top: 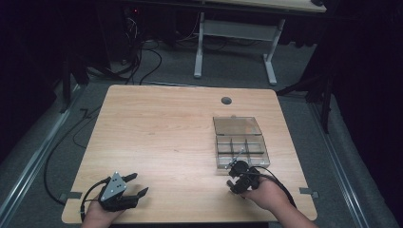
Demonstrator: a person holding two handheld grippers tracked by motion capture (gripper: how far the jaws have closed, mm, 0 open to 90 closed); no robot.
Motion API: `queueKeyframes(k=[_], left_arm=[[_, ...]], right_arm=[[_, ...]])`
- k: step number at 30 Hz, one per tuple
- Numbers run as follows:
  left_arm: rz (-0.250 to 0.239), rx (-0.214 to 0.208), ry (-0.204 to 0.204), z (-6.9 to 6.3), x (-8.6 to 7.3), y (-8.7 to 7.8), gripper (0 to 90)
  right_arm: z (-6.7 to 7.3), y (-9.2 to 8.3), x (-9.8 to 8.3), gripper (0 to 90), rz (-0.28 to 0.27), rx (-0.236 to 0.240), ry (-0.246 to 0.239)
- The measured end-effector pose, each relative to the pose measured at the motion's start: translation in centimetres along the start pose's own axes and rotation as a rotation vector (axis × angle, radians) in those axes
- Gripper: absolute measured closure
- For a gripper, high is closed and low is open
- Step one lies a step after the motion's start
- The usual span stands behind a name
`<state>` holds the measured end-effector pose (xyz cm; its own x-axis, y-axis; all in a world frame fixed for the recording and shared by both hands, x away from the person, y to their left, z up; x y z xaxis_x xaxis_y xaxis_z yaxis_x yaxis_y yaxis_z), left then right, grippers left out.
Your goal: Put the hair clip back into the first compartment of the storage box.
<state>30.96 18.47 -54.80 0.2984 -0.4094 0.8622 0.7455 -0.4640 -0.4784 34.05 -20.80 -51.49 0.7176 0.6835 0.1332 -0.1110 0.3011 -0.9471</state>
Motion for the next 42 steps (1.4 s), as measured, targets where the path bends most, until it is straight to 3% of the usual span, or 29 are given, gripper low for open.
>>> queueKeyframes(k=[2,8,14,17,31,42], left_arm=[[-0.003,-0.001,0.000,0.0,0.0,0.0,33.4],[-0.004,-0.001,0.002,0.0,0.0,0.0,33.4],[-0.005,-0.003,0.002,0.0,0.0,0.0,33.4],[-0.005,-0.004,0.003,0.0,0.0,0.0,33.4],[-0.006,-0.005,0.002,0.0,0.0,0.0,33.5],[-0.007,-0.008,0.000,0.0,0.0,0.0,33.5]], right_arm=[[0.0,0.1,0.1,66.6,0.006,0.000,-0.015],[0.1,0.4,0.6,70.5,0.039,-0.011,-0.001],[0.2,0.5,0.9,77.0,0.060,-0.046,-0.038],[0.3,0.6,1.0,78.6,0.065,-0.048,-0.035],[0.2,0.5,1.3,79.6,0.095,-0.031,-0.030],[-0.4,-0.7,1.2,79.6,0.074,-0.034,-0.014]])
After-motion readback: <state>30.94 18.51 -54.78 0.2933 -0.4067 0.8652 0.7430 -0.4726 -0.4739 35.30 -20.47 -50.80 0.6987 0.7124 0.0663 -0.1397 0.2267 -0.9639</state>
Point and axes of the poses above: each handheld gripper's, and its own axes: y roughly forward along the jaws, x roughly out of its top, z roughly to its left, the point moved 3 cm from there along y, roughly forward along the jaws, and after that the axes turned 15 degrees about x, right-handed, at the moved point
